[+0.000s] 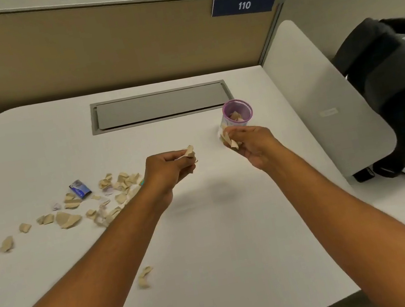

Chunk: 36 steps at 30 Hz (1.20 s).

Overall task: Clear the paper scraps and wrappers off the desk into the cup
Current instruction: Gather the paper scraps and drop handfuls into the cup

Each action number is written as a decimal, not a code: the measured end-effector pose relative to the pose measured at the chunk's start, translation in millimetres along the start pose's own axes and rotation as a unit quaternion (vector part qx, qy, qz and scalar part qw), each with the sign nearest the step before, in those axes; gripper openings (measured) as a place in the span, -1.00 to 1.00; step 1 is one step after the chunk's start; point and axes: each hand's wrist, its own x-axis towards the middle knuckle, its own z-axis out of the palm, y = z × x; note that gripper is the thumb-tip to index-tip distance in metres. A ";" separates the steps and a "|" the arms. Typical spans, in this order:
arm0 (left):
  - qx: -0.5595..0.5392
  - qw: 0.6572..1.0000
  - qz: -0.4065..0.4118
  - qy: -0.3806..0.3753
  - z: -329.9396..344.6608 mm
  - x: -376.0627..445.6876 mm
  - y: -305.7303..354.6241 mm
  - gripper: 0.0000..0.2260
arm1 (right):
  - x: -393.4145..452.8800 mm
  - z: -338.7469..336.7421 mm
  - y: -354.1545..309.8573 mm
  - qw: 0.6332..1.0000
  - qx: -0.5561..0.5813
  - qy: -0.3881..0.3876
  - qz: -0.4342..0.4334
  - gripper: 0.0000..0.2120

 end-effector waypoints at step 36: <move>0.522 0.830 0.196 -0.008 186.4 142.6 57.9 -0.75 | 87.7 -107.8 9.0 0.858 -0.434 0.076 -0.265 -0.74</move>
